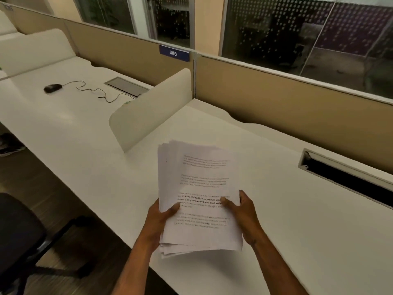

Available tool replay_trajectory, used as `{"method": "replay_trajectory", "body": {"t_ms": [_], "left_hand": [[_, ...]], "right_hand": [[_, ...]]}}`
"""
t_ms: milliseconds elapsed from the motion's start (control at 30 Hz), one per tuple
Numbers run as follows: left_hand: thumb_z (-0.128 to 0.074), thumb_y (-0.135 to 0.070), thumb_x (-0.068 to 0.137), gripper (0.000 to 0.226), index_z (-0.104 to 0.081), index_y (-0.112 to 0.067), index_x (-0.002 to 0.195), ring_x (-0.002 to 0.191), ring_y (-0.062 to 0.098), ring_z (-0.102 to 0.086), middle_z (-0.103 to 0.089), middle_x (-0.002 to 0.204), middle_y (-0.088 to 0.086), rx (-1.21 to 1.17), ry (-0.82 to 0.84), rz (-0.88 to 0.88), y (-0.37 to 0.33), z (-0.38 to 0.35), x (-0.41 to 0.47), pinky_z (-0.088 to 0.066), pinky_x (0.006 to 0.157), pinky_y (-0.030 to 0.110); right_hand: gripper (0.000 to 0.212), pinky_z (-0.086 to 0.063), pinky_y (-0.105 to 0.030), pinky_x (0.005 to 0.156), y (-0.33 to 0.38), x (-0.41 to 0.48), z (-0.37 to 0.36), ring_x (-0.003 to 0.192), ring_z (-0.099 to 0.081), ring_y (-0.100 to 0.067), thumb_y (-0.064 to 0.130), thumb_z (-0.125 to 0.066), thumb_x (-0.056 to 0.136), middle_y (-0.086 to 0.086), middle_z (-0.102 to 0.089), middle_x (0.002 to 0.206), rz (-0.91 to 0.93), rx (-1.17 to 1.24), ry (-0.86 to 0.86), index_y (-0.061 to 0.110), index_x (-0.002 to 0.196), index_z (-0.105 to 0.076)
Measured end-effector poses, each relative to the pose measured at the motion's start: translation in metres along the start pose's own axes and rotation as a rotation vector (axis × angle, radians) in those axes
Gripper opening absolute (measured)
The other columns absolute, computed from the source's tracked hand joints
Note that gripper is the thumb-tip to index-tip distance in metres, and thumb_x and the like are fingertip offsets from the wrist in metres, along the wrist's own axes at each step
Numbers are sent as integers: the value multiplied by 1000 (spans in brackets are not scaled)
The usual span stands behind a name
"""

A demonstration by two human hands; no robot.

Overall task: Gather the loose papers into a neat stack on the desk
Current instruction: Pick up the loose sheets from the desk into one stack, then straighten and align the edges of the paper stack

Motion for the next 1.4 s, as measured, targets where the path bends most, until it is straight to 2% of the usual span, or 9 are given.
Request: {"method": "replay_trajectory", "body": {"t_ms": [133,233,333,500,700,900,1067,1267,1400], "left_hand": [[-76,-17,84,44,-62,-16,127,106,37,-73,-75,120,16,1,39,5,12,-24,-9,-61,86,52],[-75,-18,88,47,-60,-15,132,113,41,-70,-72,125,17,-18,136,32,21,-40,-16,-57,93,59],[-79,-27,86,47,-65,-18,130,114,38,-70,-73,126,14,86,289,94,25,-56,-22,-60,90,51],[-81,-33,83,48,-68,-16,126,105,31,-75,-77,117,8,216,255,31,8,-71,-6,-62,85,45],[-74,-23,89,25,-73,-15,113,94,29,-78,-81,105,8,124,159,-114,-23,-94,10,-64,71,33],[-79,-35,84,26,-78,-24,107,96,21,-77,-80,108,2,65,164,-247,-45,-113,-1,-62,75,29],[-85,-48,68,35,-78,-39,101,98,16,-75,-80,107,-7,207,217,-270,-42,-120,-16,-61,75,25],[-87,-63,58,54,-75,-35,103,92,15,-77,-80,103,-5,195,211,-407,-78,-141,-31,-61,70,25],[-70,-82,61,70,-73,-20,93,71,8,-72,-76,82,-7,205,29,-510,-103,-157,-37,-53,57,17]], "right_hand": [[76,-60,-44,88,-6,-6,35,106,-72,-25,31,-82,80,-2,-64,131,-101,165,-4,29,143,-41],[62,-61,-42,84,-4,-10,56,106,-73,-31,22,-79,83,-10,-73,123,-159,260,178,14,138,-53],[49,-59,-47,92,-2,-16,67,109,-71,-35,12,-77,83,-15,-73,121,-133,257,257,7,130,-63],[42,-57,-52,93,-3,-23,70,104,-74,-33,16,-77,83,-13,-75,116,-64,132,169,9,124,-67],[30,-63,-39,82,29,-25,82,89,-77,-17,25,-76,85,-4,-78,108,92,-82,-46,18,114,-72],[23,-64,-34,75,53,-39,95,88,-76,-19,30,-76,85,5,-79,102,266,-7,-131,28,107,-74],[40,-61,-32,77,28,-57,107,96,-74,-19,37,-87,70,2,-78,106,245,58,-124,30,107,-74],[36,-57,-21,58,67,-68,113,73,-73,-10,60,-64,74,8,-77,84,438,157,-294,29,92,-73],[52,-49,-14,49,94,-70,110,55,-61,0,74,-47,78,15,-65,60,509,153,-419,25,76,-65]]}}
Point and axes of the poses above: each hand's wrist, its own x-axis towards the middle knuckle, its own z-axis out of the back of the hand, y = z × x, the point moved 5 cm from there along x, towards the middle knuckle
